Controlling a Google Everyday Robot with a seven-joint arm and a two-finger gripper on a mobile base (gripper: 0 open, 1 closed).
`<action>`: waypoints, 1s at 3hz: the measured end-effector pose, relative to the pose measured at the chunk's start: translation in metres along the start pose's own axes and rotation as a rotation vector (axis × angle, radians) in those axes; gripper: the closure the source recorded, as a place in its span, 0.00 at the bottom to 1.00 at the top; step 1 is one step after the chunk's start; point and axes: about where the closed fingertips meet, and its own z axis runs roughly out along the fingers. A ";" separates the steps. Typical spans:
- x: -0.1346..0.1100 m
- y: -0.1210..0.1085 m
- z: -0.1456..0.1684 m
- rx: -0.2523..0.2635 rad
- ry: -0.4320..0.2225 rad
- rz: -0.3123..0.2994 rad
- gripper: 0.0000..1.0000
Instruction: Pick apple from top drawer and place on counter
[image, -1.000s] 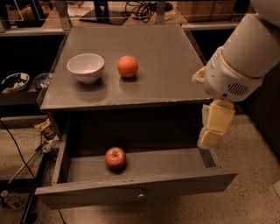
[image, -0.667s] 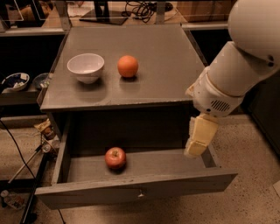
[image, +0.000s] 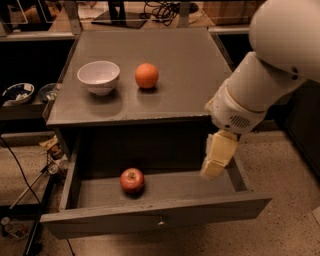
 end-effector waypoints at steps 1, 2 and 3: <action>-0.015 0.000 0.022 -0.040 -0.017 -0.001 0.00; -0.015 0.000 0.022 -0.040 -0.017 -0.002 0.00; -0.040 0.012 0.068 -0.018 0.019 -0.052 0.00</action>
Offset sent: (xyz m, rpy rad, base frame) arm 0.0047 0.0184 -0.0137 0.0199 0.0302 0.0136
